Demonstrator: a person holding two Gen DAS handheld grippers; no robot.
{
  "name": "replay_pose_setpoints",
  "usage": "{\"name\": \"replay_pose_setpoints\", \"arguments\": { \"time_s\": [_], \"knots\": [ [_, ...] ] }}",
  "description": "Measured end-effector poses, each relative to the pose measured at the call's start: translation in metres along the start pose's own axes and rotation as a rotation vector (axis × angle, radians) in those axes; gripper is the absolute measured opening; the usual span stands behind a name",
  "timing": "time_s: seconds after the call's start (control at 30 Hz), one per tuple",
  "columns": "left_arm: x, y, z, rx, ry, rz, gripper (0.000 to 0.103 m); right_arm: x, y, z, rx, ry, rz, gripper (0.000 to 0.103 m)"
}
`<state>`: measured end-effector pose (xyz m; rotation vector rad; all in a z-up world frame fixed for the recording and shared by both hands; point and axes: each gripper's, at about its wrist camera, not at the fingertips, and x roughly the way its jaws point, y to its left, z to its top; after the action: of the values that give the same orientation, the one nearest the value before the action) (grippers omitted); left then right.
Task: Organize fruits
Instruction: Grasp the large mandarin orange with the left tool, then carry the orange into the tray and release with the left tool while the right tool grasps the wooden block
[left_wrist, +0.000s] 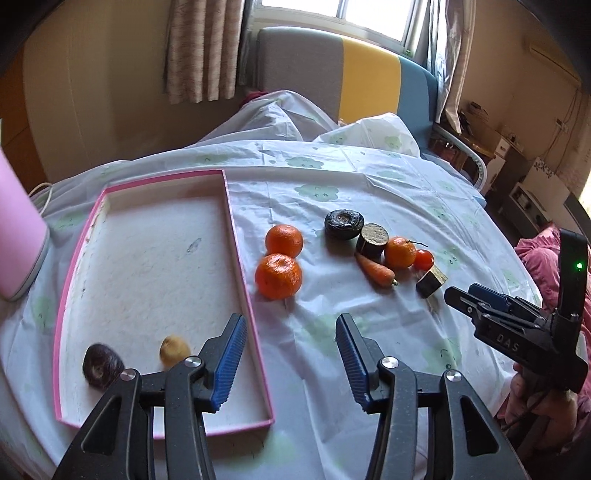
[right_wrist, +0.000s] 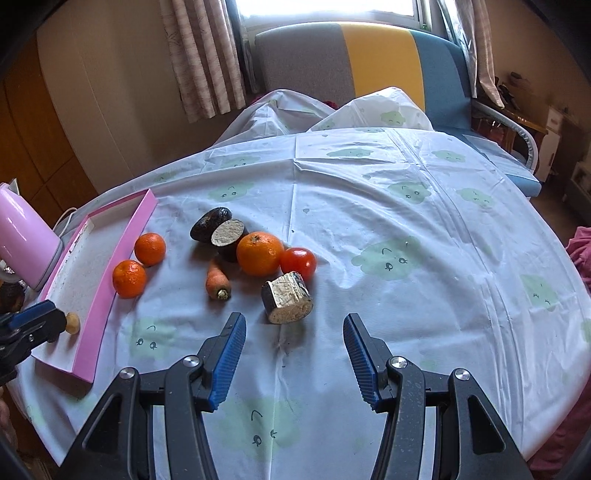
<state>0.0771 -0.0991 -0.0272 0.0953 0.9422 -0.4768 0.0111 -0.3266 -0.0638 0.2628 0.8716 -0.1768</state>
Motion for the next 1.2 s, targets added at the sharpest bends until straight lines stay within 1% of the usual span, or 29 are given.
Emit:
{"name": "replay_pose_setpoints", "arguments": {
  "time_s": [0.3, 0.4, 0.53, 0.57, 0.6, 0.67, 0.77, 0.83, 0.9, 1.1, 1.2],
  "knots": [
    [0.041, -0.010, 0.030, 0.096, 0.033, 0.010, 0.051, 0.008, -0.007, 0.004, 0.023, 0.014, 0.008, 0.056],
    [0.057, -0.011, 0.035, 0.127, 0.058, 0.025, 0.052, 0.011, -0.008, 0.004, 0.027, 0.021, 0.012, 0.056],
    [0.074, -0.005, 0.035, 0.132, 0.106, 0.059, 0.051, 0.014, -0.010, 0.005, 0.032, 0.026, 0.020, 0.056],
    [0.077, -0.005, 0.034, 0.135, 0.111, 0.054, 0.051, 0.014, -0.010, 0.005, 0.034, 0.024, 0.024, 0.056],
    [0.079, -0.006, 0.034, 0.146, 0.107, 0.066, 0.051, 0.014, -0.012, 0.006, 0.037, 0.024, 0.028, 0.056],
    [0.082, -0.008, 0.032, 0.173, 0.103, 0.102, 0.042, 0.015, -0.014, 0.006, 0.046, 0.024, 0.037, 0.056],
    [0.081, -0.005, 0.032, 0.174, 0.091, 0.088, 0.042, 0.020, -0.018, 0.006, 0.060, 0.037, 0.045, 0.056],
    [0.081, -0.005, 0.032, 0.184, 0.088, 0.085, 0.042, 0.024, -0.018, 0.007, 0.061, 0.045, 0.050, 0.051],
    [0.082, -0.004, 0.033, 0.187, 0.084, 0.089, 0.042, 0.027, -0.017, 0.009, 0.051, 0.048, 0.060, 0.050],
    [0.076, 0.004, 0.033, 0.109, 0.084, 0.058, 0.041, 0.036, -0.008, 0.015, 0.024, 0.056, 0.069, 0.049],
    [0.068, 0.008, 0.029, 0.072, 0.068, 0.033, 0.041, 0.042, -0.005, 0.016, 0.007, 0.068, 0.068, 0.034]
  ]
}}
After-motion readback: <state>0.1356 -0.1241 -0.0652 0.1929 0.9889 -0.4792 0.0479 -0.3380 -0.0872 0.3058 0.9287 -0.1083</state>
